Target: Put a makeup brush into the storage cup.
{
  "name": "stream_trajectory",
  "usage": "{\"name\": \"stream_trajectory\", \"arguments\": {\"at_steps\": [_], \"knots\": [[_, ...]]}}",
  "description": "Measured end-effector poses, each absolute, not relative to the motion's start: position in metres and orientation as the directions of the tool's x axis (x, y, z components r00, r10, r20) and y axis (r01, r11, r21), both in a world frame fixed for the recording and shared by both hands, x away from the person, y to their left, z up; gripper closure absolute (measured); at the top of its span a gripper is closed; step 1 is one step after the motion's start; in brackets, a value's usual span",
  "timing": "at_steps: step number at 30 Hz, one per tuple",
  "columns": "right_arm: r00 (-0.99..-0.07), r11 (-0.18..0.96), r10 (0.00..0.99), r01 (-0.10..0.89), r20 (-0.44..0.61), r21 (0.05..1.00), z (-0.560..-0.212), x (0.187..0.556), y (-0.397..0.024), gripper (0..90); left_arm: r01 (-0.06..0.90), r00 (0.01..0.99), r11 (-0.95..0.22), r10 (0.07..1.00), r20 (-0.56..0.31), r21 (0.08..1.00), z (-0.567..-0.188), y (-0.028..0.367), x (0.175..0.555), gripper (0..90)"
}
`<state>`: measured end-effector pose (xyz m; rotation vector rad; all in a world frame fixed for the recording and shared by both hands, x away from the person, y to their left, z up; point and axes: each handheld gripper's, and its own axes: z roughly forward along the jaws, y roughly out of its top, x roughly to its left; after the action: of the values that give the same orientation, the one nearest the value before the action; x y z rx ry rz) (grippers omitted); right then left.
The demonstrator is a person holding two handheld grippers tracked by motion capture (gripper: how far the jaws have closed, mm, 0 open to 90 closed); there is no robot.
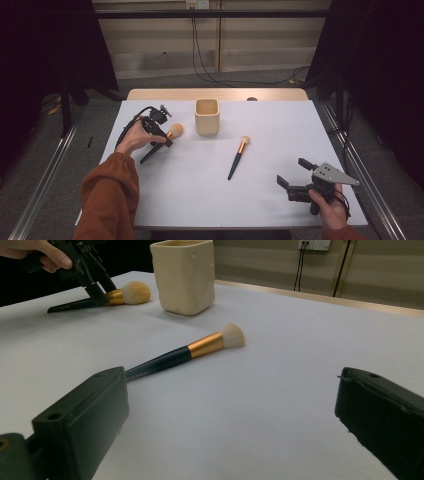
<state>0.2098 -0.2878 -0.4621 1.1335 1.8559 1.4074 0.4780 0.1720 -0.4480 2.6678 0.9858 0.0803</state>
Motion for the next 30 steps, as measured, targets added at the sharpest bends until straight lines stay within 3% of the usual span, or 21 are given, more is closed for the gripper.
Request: {"name": "stream_trajectory", "arguments": {"at_steps": [8,11,15,22,30], "knots": [[-0.497,0.101,0.865,0.296,0.063,0.95,-0.462,0.21,-0.287,0.6,0.639,0.759,-0.715,0.645,-0.085,0.282,-0.453,0.171,0.483,33.6],[-0.502,0.105,0.863,0.294,0.06,0.95,-0.462,0.21,-0.287,0.6,0.646,0.751,-0.708,0.655,-0.076,0.285,-0.452,0.172,0.484,42.4],[-0.505,0.108,0.861,0.292,0.057,0.95,-0.462,0.21,-0.287,0.6,0.633,0.763,-0.726,0.644,-0.054,0.269,-0.451,0.168,0.483,44.6],[-0.51,0.115,0.859,0.29,0.051,0.95,-0.462,0.21,-0.286,0.7,0.625,0.771,-0.738,0.634,-0.055,0.253,-0.449,0.166,0.482,65.4],[-0.518,0.117,0.854,0.289,0.052,0.95,-0.462,0.21,-0.286,0.7,0.629,0.768,-0.742,0.639,-0.037,0.231,-0.449,0.161,0.481,65.4]]}}
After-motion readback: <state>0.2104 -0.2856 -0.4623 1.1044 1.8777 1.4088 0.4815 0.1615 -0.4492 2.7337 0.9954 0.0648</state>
